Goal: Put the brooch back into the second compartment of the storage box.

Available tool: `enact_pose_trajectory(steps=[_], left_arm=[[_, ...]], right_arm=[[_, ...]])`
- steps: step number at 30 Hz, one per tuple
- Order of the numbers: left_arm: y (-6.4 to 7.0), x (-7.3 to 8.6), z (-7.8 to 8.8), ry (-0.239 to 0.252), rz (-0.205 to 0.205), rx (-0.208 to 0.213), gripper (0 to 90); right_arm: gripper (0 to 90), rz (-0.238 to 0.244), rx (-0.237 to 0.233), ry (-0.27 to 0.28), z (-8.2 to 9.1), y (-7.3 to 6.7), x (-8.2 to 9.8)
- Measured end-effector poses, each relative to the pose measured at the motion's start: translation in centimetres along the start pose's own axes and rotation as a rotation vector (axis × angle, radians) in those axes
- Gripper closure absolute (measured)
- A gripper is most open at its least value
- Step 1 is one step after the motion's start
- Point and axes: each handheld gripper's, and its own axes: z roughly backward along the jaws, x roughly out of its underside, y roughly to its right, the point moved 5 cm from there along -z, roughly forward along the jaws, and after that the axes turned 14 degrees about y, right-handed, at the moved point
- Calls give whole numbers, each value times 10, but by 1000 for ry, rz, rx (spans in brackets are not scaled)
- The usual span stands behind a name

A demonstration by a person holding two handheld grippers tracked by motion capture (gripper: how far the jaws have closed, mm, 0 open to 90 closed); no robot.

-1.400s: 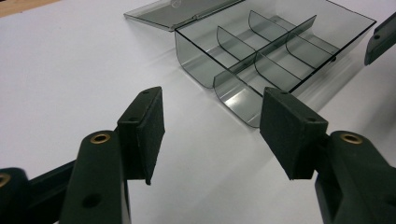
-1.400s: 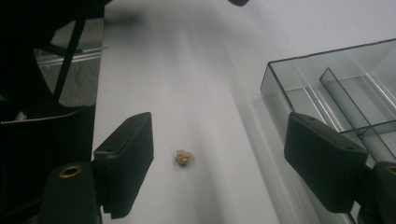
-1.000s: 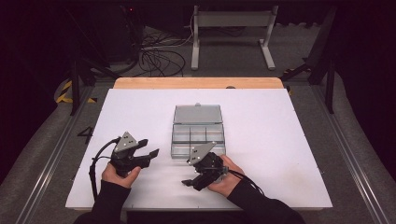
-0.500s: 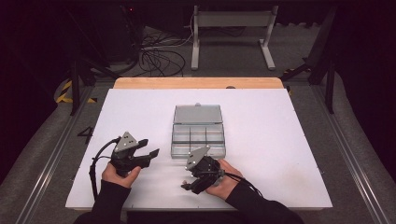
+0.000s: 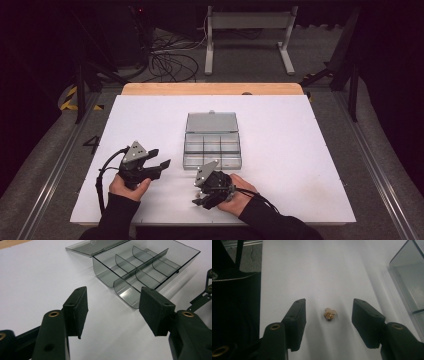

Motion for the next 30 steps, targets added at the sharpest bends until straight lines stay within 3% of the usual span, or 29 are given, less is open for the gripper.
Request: enact_pose_trajectory(steps=[18, 22, 30], left_arm=[[0, 0, 0, 1, -1, 0, 406], [0, 0, 0, 2, 0, -2, 406], [0, 0, 0, 2, 2, -2, 406]], right_arm=[[726, 35, 28, -24, -6, -3, 1], [776, 22, 26, -23, -6, -4, 1], [801, 19, 29, -22, -6, -3, 1]])
